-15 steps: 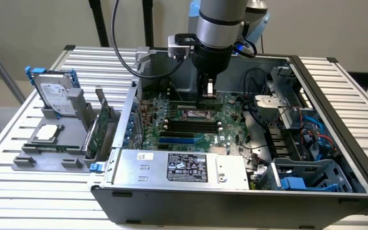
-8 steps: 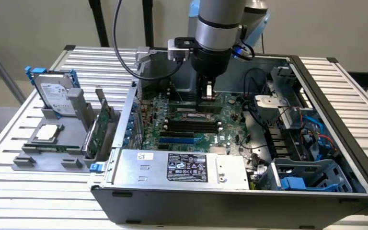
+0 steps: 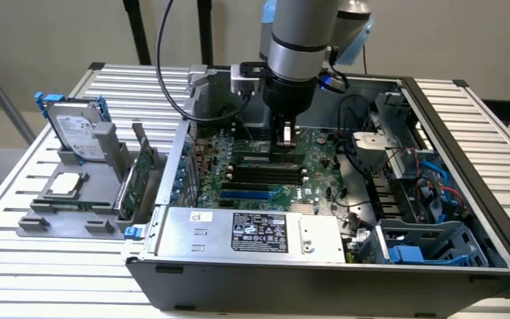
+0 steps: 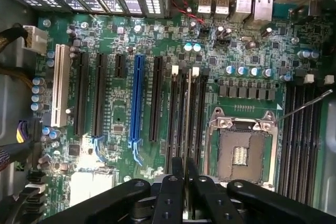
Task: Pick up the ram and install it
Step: 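Insert the ram into the slot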
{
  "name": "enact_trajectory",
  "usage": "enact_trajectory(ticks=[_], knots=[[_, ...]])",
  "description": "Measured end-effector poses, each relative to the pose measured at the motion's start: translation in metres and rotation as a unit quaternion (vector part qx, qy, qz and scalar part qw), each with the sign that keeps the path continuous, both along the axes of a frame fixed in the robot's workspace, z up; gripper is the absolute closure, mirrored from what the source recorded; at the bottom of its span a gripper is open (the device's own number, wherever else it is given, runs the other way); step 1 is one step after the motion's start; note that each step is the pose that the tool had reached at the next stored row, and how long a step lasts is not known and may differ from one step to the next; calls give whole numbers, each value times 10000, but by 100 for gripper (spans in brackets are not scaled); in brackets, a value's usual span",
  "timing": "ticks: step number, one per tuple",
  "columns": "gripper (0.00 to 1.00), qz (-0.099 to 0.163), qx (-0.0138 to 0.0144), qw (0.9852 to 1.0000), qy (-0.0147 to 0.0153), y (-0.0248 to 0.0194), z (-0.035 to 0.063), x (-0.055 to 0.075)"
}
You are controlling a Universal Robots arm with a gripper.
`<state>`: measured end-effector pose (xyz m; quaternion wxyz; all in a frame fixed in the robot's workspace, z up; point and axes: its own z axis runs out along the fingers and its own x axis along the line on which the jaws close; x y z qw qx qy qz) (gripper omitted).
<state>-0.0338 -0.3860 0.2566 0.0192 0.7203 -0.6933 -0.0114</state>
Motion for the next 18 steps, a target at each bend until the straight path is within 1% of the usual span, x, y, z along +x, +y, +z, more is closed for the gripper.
enact_trajectory(ticks=[3,7,12,14,18], knots=[[100,0,2,10000,-1,-31,-56,-1],[100,0,2,10000,-1,-46,-114,-1],[100,0,21,10000,-1,-69,-133,-1],[100,-2,24,10000,-1,-77,-145,-1],[100,-4,24,10000,-1,-79,-167,-1]])
